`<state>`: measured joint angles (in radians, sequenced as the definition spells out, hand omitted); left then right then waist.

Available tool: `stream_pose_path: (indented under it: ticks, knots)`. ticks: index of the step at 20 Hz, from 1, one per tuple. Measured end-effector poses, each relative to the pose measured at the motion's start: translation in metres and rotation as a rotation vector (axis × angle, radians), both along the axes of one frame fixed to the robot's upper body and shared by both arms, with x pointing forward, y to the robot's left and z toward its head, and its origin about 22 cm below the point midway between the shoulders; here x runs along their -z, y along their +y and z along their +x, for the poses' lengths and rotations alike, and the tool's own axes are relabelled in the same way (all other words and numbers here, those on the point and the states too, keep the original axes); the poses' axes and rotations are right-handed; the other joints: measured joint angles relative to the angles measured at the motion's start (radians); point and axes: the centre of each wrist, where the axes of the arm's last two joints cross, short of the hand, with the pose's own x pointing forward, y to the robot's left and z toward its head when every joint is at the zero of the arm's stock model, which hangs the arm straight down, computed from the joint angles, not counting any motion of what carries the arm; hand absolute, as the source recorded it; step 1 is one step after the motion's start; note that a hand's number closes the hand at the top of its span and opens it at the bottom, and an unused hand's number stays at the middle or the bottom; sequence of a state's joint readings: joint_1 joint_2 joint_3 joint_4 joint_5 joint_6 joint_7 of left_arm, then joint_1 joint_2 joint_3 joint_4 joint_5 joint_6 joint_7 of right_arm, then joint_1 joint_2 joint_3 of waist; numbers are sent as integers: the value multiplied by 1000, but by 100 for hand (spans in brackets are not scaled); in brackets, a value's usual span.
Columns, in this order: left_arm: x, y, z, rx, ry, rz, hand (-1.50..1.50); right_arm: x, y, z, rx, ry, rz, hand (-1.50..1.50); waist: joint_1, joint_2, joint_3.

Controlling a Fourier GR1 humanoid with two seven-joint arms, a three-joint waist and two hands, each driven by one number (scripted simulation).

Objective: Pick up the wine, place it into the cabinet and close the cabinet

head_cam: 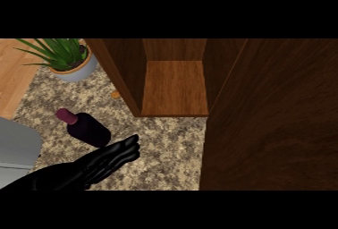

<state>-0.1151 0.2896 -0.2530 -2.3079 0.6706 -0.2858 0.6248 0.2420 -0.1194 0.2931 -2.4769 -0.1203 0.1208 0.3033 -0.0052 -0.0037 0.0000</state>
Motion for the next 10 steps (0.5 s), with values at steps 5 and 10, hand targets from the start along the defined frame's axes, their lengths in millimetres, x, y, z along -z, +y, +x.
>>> stream_pose_path:
  ticks: [5,10]
  knots:
    - [-1,3,-3,-27,62,27,-150,-3,0,-4,10,18,-6,-150,2,-1,0]
    - [-4,2,-4,-53,106,34,-150,-5,4,-6,13,31,0,-150,4,-3,0]
